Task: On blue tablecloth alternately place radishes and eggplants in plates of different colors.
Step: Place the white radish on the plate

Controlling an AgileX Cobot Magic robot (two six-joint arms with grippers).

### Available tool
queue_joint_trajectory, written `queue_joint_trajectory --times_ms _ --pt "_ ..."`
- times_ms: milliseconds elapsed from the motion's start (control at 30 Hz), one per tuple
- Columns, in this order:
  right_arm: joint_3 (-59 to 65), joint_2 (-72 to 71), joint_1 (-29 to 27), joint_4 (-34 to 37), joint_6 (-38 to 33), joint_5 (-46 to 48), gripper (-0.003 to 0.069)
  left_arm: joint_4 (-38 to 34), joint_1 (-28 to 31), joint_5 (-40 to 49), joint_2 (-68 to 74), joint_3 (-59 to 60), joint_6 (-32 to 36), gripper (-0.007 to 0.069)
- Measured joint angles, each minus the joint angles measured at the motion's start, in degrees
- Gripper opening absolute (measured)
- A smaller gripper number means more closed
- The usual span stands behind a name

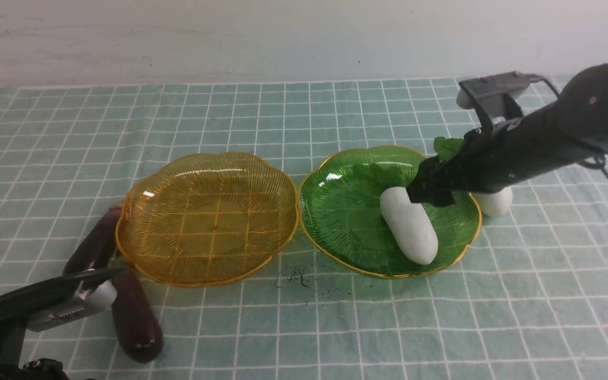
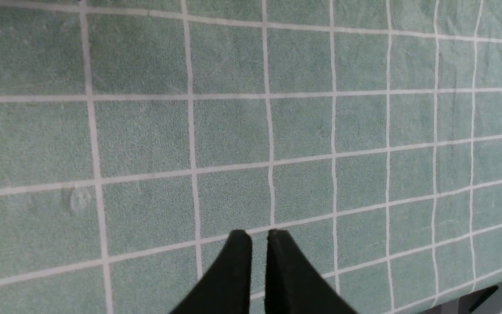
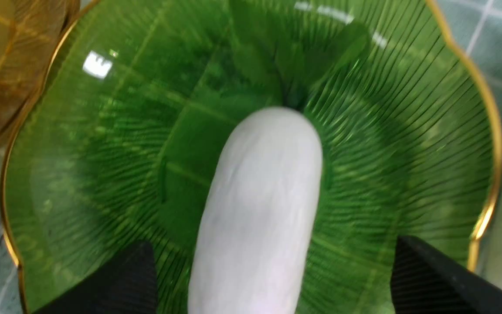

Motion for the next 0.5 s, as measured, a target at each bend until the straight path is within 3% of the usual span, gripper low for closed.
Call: queue_joint_trajectory --times_ms 100,267,500 --pt "-3.1 0.1 -1.5 -4.4 7.0 -3.8 0.0673 0.0 0.0 0.1 0.0 0.0 0.0 0.0034" --pt "-4.6 2.3 -6.6 -5.7 16.7 -11.3 0.0662 0.0 0.0 0.3 0.0 0.0 0.0 0.0034" --pt "-4.6 8.5 -9.3 -6.0 20.9 -15.7 0.0638 0.0 0.0 0.4 0.0 0.0 0.0 0.0034"
